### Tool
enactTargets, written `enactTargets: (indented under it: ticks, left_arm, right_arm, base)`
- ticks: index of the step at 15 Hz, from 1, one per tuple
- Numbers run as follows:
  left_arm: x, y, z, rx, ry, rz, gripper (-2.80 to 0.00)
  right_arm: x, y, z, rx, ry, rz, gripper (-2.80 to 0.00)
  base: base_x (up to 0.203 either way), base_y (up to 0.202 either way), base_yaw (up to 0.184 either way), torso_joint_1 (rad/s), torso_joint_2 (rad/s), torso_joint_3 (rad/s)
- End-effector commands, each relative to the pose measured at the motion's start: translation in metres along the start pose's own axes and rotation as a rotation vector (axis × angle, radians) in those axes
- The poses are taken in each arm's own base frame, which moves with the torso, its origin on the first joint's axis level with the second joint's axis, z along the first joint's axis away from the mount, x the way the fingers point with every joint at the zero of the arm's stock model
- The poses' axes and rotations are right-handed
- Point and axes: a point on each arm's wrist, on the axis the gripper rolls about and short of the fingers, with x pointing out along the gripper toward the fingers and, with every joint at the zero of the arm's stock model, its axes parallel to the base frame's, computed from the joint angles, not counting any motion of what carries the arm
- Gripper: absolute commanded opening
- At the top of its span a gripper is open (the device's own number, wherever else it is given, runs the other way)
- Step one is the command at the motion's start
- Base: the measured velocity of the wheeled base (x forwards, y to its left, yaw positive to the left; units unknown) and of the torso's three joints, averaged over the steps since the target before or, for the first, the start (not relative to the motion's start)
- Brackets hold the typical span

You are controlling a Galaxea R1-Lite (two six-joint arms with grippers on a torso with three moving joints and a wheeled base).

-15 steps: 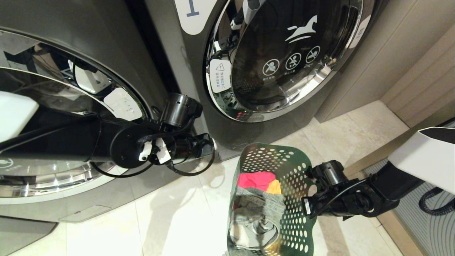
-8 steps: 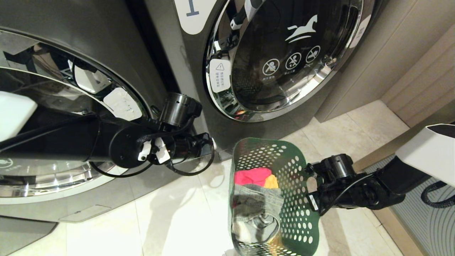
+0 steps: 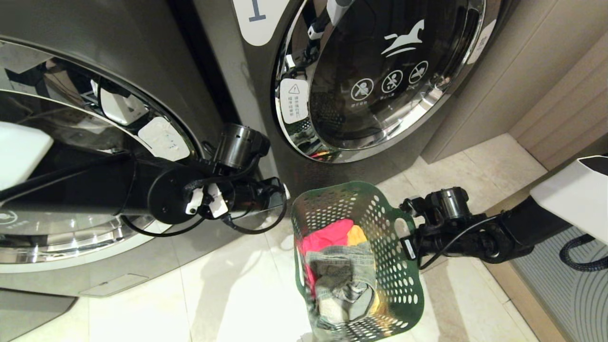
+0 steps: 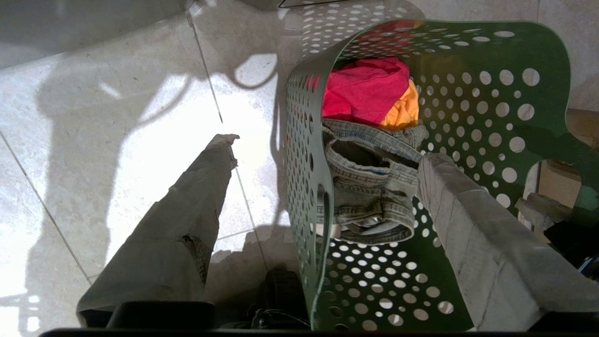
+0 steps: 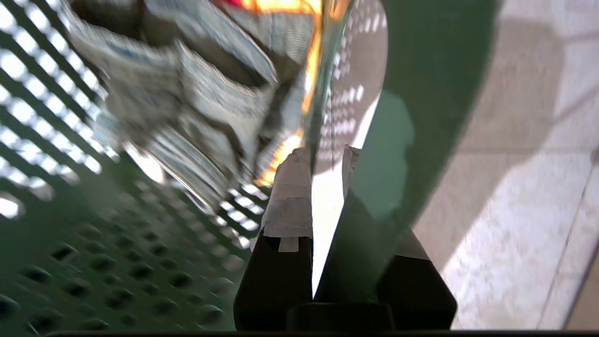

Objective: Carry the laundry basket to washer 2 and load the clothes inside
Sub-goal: Pick up the clothes basket and put it beside the washing machine

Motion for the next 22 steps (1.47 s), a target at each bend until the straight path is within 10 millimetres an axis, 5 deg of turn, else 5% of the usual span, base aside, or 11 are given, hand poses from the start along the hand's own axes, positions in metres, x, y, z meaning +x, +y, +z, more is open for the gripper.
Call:
enactTargets:
  ticks: [1,6,7,13,22]
  left_arm:
    - [0.004,0.0,-0.001,-0.002,0.005,0.008,0.0]
    - [0.01,0.004,-0.003,-0.004,0.014,0.023,0.0]
    - [0.01,0.006,-0.002,-0.005,0.014,0.026,0.0]
    - [0.01,0.006,-0.002,-0.008,0.019,0.021,0.0]
    - [-0.018,0.006,0.007,-0.012,-0.014,-0.012,0.0]
  right_arm:
    - [0.0,0.003,0.007,-0.01,-0.026,0.012,-2.8]
    - [0.012,0.003,0.013,-0.013,-0.044,0.011,-2.8]
    - [0.012,0.003,0.014,-0.013,-0.044,0.01,0.0]
    - [-0.007,0.004,0.012,-0.001,-0.042,0.016,0.0]
    - [-0.11,0.01,0.01,0.019,-0.151,0.006,0.0]
  base:
    - [0.0,0.0,0.0,0.0,0.0,0.0]
    - [0.0,0.0,0.0,0.0,0.0,0.0]
    - [0.0,0.0,0.0,0.0,0.0,0.0]
    - [0.0,0.0,0.0,0.0,0.0,0.0]
    - [0.0,0.0,0.0,0.0,0.0,0.0]
